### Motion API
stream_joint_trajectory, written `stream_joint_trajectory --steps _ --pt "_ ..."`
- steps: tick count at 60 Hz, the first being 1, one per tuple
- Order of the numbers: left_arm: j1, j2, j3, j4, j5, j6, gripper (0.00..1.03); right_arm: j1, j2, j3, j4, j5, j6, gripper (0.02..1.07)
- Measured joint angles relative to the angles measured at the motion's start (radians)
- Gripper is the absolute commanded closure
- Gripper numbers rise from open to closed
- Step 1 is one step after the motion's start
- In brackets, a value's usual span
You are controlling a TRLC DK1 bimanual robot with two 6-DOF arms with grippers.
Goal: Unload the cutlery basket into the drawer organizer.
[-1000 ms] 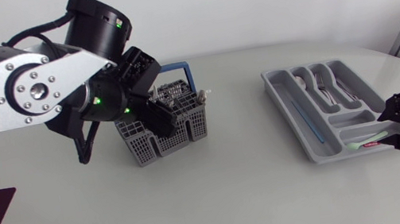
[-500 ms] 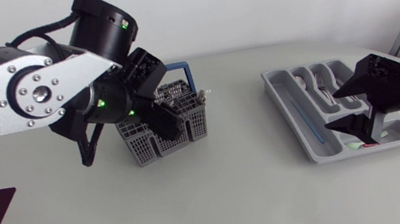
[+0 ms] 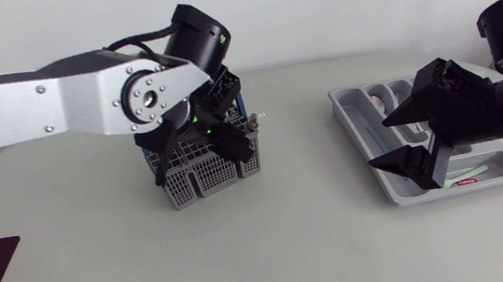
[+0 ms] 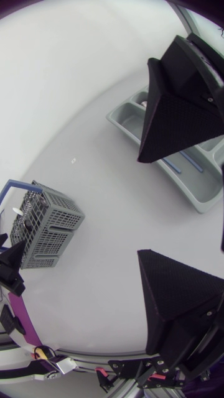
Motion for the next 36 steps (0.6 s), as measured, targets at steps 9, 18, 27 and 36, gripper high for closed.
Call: stream_joint_trajectory --steps 9,18,27,36 --pt "-0.003 0.086 0.055 0.0 -0.043 -0.011 0.15 0.0 -0.001 -0.008 0.0 0.006 0.023 0.07" --pt "0.012 0.148 0.092 0.0 -0.05 -0.019 0.17 0.023 -0.001 -0.012 0.015 0.006 0.052 0.07" --pt "0.029 0.182 0.117 0.0 -0.072 -0.023 0.24 0.076 -0.006 -0.029 0.041 0.005 0.078 0.07" --pt "0.037 0.205 0.124 0.008 -0.087 -0.026 0.3 0.109 -0.006 -0.035 0.055 0.005 0.097 0.07"
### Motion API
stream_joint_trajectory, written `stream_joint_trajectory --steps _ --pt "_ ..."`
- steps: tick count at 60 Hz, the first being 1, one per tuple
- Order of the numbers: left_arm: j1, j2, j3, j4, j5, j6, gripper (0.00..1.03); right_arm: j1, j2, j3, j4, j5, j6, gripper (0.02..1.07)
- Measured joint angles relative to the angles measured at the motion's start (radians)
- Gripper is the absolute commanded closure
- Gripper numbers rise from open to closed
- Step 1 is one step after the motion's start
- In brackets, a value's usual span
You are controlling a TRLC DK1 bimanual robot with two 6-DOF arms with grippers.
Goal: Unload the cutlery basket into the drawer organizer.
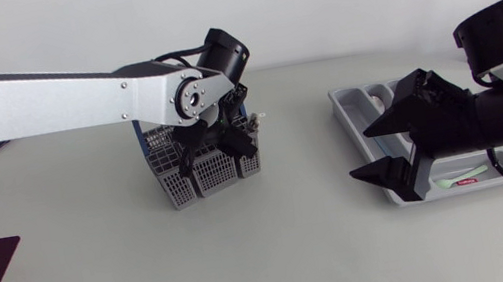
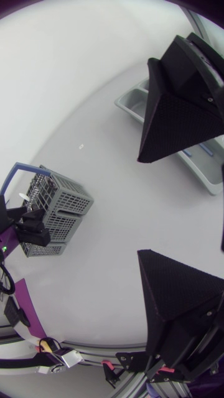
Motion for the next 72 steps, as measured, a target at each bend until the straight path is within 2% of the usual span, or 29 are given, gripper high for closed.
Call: stream_joint_trajectory --steps 8,21,25,32,37,52,63,72 --pt "0.001 0.018 0.0 0.014 -0.014 0.0 0.31 0.008 0.0 -0.005 0.017 0.0 0.006 0.07" --pt "0.001 0.026 0.0 0.034 -0.026 -0.003 0.48 0.012 0.0 -0.026 0.024 0.0 0.006 0.07" --pt "0.001 0.029 0.0 0.038 -0.026 -0.005 0.5 0.011 0.0 -0.034 0.024 0.0 0.006 0.07" --pt "0.001 0.031 0.0 0.047 -0.034 -0.012 0.63 0.012 0.0 -0.042 0.024 0.0 0.006 0.07" --pt "0.001 0.031 0.0 0.052 -0.038 -0.019 0.69 0.012 0.0 -0.044 0.026 0.0 0.006 0.07" --pt "0.0 0.031 0.0 0.056 -0.059 -0.024 0.75 0.012 0.0 -0.061 0.042 0.0 0.003 0.07" --pt "0.0 0.031 0.0 0.077 -0.071 -0.026 0.86 0.012 -0.001 -0.069 0.043 0.0 0.003 0.07" --pt "0.0 0.031 0.0 0.083 -0.079 -0.026 0.88 0.012 -0.007 -0.073 0.043 0.0 0.002 0.07"
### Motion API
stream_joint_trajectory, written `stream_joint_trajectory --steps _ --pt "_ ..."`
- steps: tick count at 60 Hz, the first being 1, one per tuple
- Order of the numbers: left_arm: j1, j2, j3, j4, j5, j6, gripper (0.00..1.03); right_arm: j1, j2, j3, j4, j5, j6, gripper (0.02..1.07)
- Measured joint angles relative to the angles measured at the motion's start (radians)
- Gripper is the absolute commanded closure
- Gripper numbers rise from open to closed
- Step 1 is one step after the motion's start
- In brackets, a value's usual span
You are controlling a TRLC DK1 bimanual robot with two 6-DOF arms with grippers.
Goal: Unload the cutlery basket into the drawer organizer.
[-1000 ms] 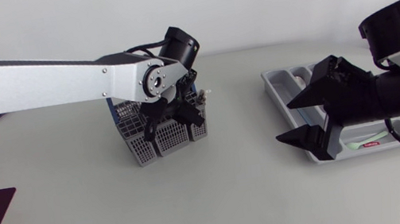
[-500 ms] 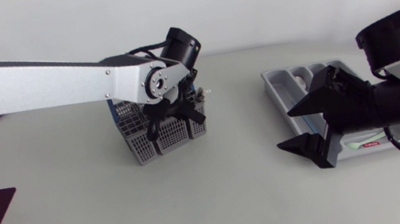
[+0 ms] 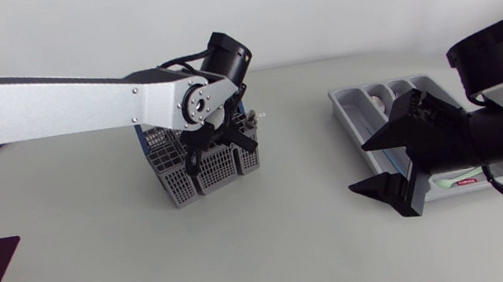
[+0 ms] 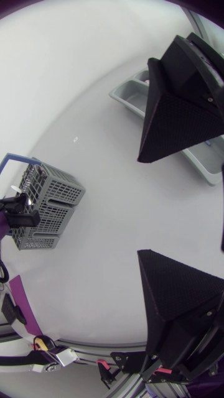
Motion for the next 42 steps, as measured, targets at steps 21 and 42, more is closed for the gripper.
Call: stream_joint_trajectory --steps 21,42 --pt "-0.008 0.0 -0.007 0.021 -0.007 0.0 0.9 0.0 -0.013 -0.01 0.0 0.0 -0.008 0.07" --pt "-0.054 -0.081 -0.12 0.106 -0.052 0.019 0.9 0.013 -0.055 -0.01 -0.016 0.0 -0.007 0.07"
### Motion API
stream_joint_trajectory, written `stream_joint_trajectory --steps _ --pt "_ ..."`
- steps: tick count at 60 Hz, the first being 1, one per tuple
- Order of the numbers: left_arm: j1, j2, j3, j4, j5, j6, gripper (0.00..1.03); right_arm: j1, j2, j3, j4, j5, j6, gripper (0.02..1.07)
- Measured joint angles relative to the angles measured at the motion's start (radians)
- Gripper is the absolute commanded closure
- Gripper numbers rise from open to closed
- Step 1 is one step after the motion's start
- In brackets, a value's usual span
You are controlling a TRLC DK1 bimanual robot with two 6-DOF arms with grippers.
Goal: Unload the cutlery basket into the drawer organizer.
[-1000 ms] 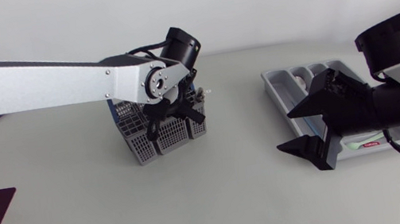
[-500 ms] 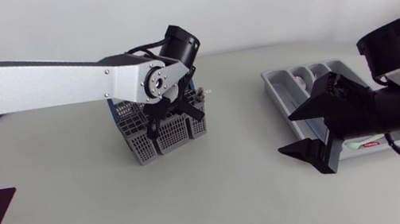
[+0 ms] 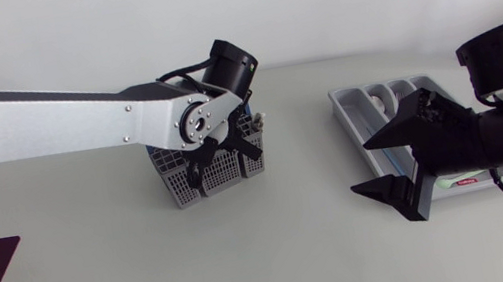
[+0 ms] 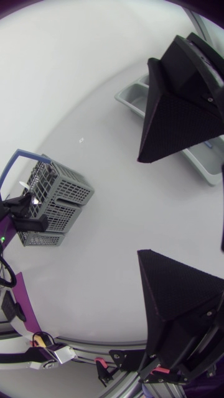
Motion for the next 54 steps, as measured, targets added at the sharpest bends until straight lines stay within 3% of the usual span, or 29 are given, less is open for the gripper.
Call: stream_joint_trajectory --steps 22,37,45,54 --pt "-0.055 -0.138 -0.095 0.104 -0.076 0.076 0.9 0.037 -0.037 0.0 -0.032 0.003 0.0 0.07" --pt "-0.119 -0.271 -0.187 0.235 -0.151 0.174 0.89 0.039 -0.087 0.0 -0.031 0.003 0.005 0.07" --pt "-0.161 -0.352 -0.244 0.346 -0.183 0.253 0.89 0.055 -0.108 0.0 -0.002 0.003 0.021 0.07" --pt "-0.178 -0.443 -0.264 0.384 -0.186 0.288 0.88 0.058 -0.123 0.0 0.048 0.003 0.058 0.07"
